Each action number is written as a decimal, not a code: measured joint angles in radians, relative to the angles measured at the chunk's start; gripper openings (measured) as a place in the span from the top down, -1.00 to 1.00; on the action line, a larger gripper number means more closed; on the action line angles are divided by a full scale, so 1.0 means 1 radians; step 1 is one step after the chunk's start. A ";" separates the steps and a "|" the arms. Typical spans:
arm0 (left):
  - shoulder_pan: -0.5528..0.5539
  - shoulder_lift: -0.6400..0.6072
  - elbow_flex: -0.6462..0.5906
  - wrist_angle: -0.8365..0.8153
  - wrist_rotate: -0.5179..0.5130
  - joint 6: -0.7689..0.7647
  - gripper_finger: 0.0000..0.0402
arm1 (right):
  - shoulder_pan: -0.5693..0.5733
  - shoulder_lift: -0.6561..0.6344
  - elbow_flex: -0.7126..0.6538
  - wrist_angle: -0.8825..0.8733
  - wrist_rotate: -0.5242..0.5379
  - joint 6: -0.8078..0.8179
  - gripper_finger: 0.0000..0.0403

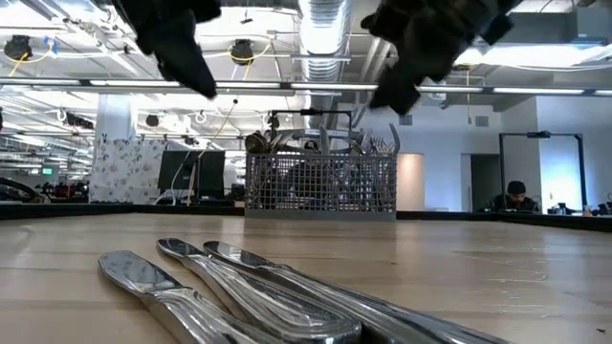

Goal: Sort silverware
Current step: Put the silver table knife into the gray organizer

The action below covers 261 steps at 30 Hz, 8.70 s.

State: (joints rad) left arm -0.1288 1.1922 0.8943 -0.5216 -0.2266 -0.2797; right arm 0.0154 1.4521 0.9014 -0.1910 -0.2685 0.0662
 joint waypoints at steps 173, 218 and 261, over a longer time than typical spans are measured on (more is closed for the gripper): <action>0.163 0.778 0.118 0.691 0.206 0.367 0.38 | 0.087 0.173 -0.321 0.414 0.508 0.279 0.50; 0.167 0.874 0.192 0.723 0.202 1.332 0.51 | 0.059 0.270 -0.334 0.514 0.484 0.250 0.50; 0.243 0.878 0.221 0.625 0.547 -0.662 0.51 | 0.076 0.270 -0.333 0.486 0.502 0.143 0.50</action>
State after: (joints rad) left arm 0.1143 2.0701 1.1157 0.1030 0.3207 -0.9422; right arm 0.0917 1.7222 0.5682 0.2955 0.2333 0.2087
